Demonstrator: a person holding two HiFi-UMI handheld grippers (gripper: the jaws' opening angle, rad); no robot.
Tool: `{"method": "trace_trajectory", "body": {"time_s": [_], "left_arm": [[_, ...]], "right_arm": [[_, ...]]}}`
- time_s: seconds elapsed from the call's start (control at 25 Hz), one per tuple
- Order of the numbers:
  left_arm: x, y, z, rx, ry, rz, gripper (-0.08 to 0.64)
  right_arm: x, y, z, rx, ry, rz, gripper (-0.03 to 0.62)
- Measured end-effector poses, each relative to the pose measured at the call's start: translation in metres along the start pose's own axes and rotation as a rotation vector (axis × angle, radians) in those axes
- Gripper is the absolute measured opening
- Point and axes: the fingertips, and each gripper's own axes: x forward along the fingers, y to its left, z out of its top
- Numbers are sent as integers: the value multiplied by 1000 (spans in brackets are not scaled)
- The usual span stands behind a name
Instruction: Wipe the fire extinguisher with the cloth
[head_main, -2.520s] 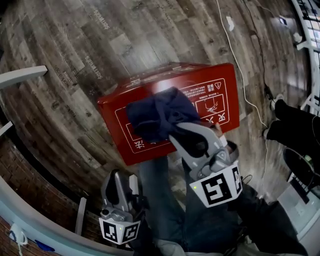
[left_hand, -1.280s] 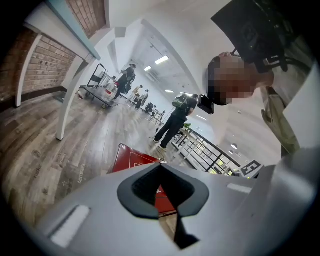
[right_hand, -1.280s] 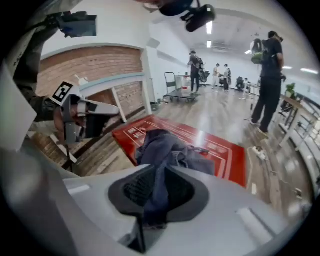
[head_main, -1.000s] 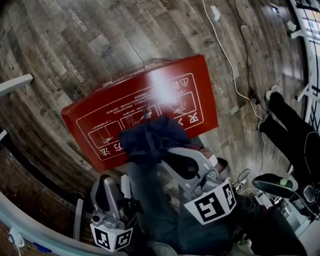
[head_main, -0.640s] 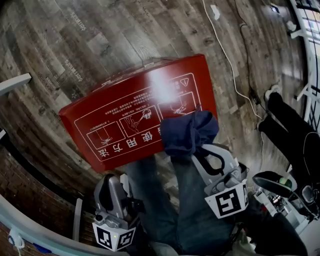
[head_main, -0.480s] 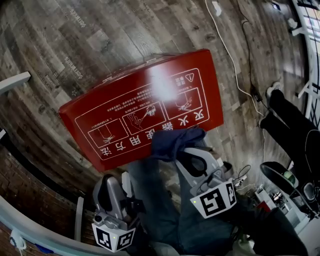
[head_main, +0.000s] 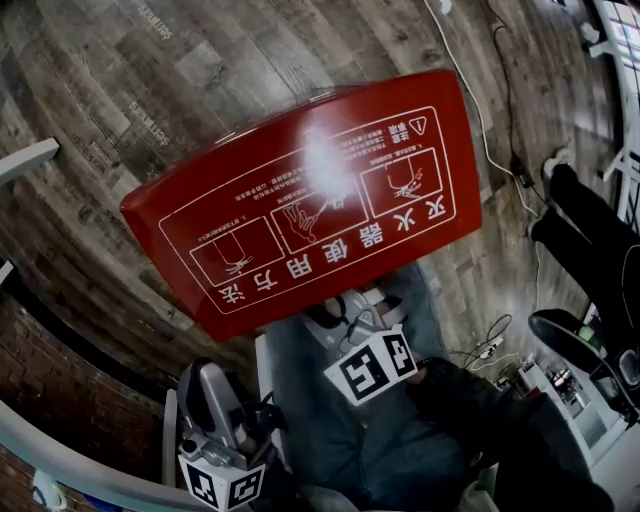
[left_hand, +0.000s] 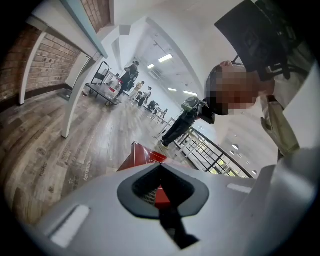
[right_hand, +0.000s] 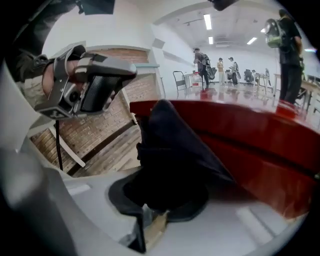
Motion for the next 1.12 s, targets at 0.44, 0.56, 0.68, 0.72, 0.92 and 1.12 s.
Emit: {"method": "trace_trajectory", "body": {"time_s": [0.44,0.56,0.68,0.72,0.92,1.12], "left_arm": [[7,-14,-6,-15,26,-44,2],[12,-20,-7,-11,32,-52,2],[16,-25,-9,-7,38,-61,2],[17,-27,-9,-6,40,-64,2],[24,-35,-12,-4,51,-81,2],[29,-43,-15,-6,62,-102,2]], "right_arm": [[-12,-107,-106,76,175,-250,61],[13,-80,-88,127,130,-218,61],[44,-41,-62,133,63,-125,61],[55,-29,-55,128,40,-89,61],[100,-6,-48,50,22,23,61],[76,-59,-96,62,113,-80,60]]}}
